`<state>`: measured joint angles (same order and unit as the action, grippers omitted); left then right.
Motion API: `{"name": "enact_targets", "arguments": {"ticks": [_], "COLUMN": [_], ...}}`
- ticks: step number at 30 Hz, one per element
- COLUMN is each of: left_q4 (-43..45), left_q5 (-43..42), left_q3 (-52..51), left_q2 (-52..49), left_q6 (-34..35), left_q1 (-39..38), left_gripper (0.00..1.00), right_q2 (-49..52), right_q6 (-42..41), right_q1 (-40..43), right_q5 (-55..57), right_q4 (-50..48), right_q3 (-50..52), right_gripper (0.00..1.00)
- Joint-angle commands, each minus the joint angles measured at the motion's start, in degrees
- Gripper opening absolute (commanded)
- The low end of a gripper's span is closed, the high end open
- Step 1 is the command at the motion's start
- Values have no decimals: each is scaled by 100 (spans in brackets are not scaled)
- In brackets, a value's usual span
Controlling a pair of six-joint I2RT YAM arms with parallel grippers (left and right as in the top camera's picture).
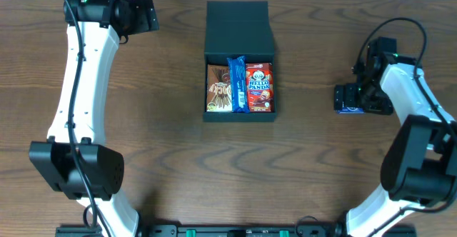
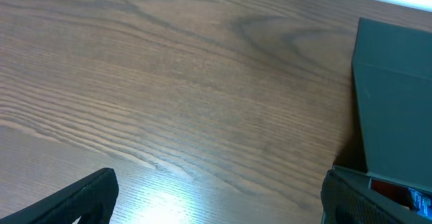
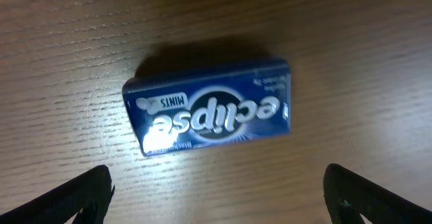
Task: Pack container
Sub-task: 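Lower the right gripper and grasp the Eclipse mints tin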
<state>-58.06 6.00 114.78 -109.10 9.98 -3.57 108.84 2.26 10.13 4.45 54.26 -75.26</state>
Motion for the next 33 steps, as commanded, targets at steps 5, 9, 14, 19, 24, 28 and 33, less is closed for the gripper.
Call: {"name": "enact_targets", "arguments": {"ticks": [5, 9, 14, 19, 24, 28, 33], "left_q4": [-2, -2, -4, -33, -35, -39, -35], "left_q5": [-9, -9, -9, -9, -9, -9, -9], "left_q3": [87, 87, 87, 87, 87, 87, 87], "left_q2": [-31, -31, -31, -31, -31, -31, -31], "left_q6": [-125, -125, -122, -122, -120, -120, -116], "left_q1": [22, 22, 22, 22, 22, 22, 22], "left_gripper": [97, 97, 97, 97, 97, 97, 97], "right_q2": [146, 155, 275, 481, 501, 584, 592], "right_q6": [702, 804, 813, 811, 811, 811, 811], "right_q1": [39, 44, 46, 50, 129, 254, 297], "right_q5": [-278, -273, -254, -254, -236, -238, -243], "right_q4": [-223, -385, -649, -669, -708, -643, -614], "right_q3": [-7, -7, -7, -7, -4, -4, -4], "right_gripper": [99, 99, 99, 99, 99, 99, 99]}}
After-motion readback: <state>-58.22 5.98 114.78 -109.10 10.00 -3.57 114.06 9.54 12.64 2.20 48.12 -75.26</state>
